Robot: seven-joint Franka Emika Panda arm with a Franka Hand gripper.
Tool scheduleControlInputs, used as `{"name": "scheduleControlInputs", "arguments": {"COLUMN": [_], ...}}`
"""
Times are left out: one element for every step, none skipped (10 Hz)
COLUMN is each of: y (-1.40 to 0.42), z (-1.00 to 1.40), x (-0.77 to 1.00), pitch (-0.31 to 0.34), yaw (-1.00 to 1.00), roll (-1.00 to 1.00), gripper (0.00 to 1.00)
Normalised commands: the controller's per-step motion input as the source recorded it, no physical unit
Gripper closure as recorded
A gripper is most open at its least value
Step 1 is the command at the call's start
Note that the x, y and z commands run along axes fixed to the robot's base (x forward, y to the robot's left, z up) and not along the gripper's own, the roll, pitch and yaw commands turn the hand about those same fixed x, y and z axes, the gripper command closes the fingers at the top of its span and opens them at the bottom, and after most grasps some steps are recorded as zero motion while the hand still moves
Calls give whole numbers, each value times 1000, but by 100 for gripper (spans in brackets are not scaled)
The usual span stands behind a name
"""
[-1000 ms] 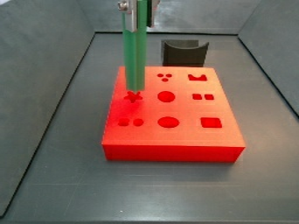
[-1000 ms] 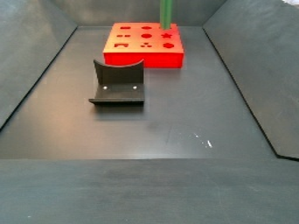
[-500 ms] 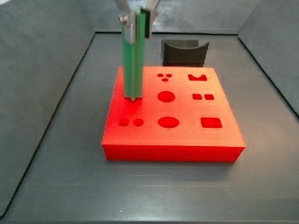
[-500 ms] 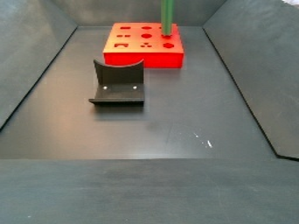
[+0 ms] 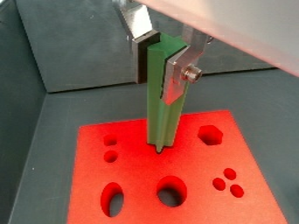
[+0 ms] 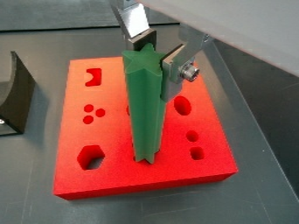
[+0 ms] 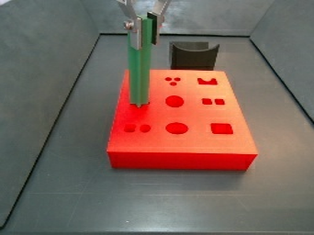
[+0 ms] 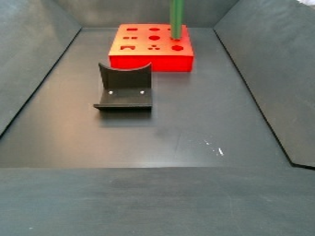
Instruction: Insert the star object.
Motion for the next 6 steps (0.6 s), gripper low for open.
{"name": "scheduleControlInputs", "arguments": {"y": [-6, 0, 0, 0, 0, 0], "z": [-191, -203, -260, -246, -429, -731], "x": [480, 369, 6, 0, 0, -157], "pitch": [0, 0, -19, -29, -60, -150], "yaw": [3, 0, 0, 0, 0, 0], "roll": [3, 0, 1, 13, 56, 143], "gripper": [100, 100, 100, 100, 100, 100]}}
